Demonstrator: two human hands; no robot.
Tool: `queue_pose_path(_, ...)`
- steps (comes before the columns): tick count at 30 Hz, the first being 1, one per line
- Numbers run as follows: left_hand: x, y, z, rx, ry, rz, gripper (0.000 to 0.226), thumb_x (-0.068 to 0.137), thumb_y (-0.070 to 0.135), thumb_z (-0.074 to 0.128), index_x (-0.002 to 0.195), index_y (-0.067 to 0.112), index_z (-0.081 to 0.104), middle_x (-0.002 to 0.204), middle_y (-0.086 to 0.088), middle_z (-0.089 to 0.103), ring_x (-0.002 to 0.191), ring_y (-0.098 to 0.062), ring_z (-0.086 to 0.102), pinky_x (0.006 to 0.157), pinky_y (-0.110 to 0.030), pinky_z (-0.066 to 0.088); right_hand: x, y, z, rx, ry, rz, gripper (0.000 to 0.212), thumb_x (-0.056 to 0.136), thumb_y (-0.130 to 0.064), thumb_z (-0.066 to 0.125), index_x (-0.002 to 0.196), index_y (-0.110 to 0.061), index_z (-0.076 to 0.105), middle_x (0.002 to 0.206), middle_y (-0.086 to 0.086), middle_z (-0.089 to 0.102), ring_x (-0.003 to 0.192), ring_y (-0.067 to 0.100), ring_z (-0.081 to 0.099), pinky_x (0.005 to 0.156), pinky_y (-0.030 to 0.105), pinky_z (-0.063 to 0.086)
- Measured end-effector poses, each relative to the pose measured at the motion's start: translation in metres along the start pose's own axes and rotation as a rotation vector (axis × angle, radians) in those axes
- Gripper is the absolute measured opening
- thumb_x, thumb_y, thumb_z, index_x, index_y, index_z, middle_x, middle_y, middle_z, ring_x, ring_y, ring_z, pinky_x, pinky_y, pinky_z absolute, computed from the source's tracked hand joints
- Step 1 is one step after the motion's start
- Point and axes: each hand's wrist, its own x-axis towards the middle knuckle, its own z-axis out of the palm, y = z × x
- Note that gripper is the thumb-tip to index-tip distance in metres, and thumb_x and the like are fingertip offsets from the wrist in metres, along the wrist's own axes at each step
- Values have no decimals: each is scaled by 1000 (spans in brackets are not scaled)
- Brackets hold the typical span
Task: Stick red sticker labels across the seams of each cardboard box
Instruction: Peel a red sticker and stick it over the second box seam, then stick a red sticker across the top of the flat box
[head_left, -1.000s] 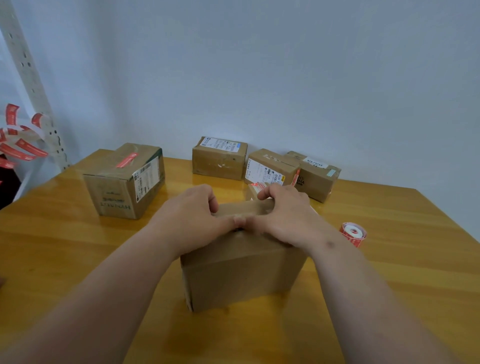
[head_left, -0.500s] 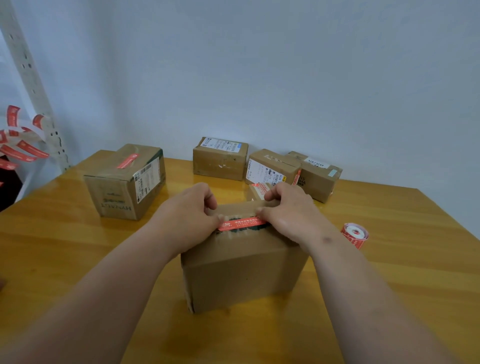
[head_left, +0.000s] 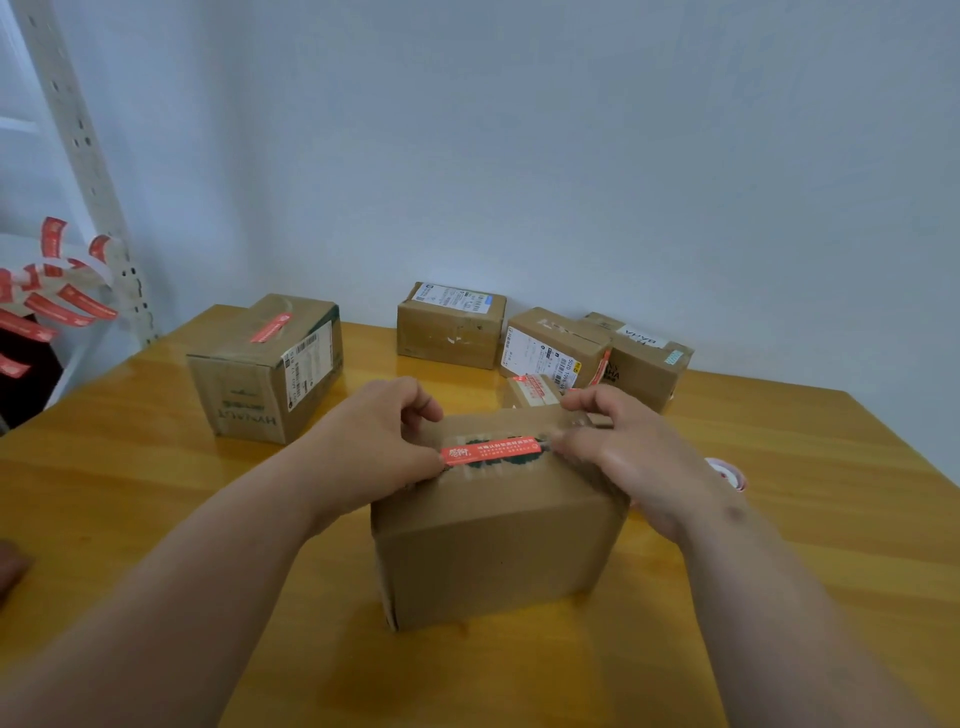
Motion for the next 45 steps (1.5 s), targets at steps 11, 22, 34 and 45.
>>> queue_pose_path(11, -20, -12, -23, 382, -256, -10, 87, 56, 63, 82, 121, 41, 28, 117, 17, 36, 108, -10, 40, 94, -29, 47, 3, -10, 25, -105, -47, -84, 52, 86, -42, 69, 132, -32, 48, 124, -9, 50, 111, 12, 51, 97, 37, 47)
queue_pose_path(22, 37, -61, -22, 547, 422, -306, 87, 72, 77, 53, 135, 19, 37, 145, -7, 37, 134, -33, 29, 104, -53, 31, 42, -4, 59, -370, 49, -106, 51, 90, -42, 62, 135, -26, 47, 144, -2, 39, 137, 22, 32, 110, 38, 30)
queue_pose_path(34, 63, -48, 8, 500, 687, 102, 67, 82, 49, 64, 138, 27, 33, 159, 0, 11, 146, -25, 0, 113, -50, 4, 67, 58, 47, -920, 148, 100, 53, 89, -58, 48, 133, -28, 42, 140, 8, 38, 131, 33, 30, 108, 49, 26)
queue_pose_path(45, 27, -25, 56, 461, 441, 227, 66, 84, 46, 62, 142, 34, 33, 151, 8, 22, 139, -19, 13, 112, -45, 17, 34, 59, 44, -861, 45, -113, 46, 87, -50, 54, 129, -34, 43, 131, -3, 42, 124, 23, 36, 103, 43, 24)
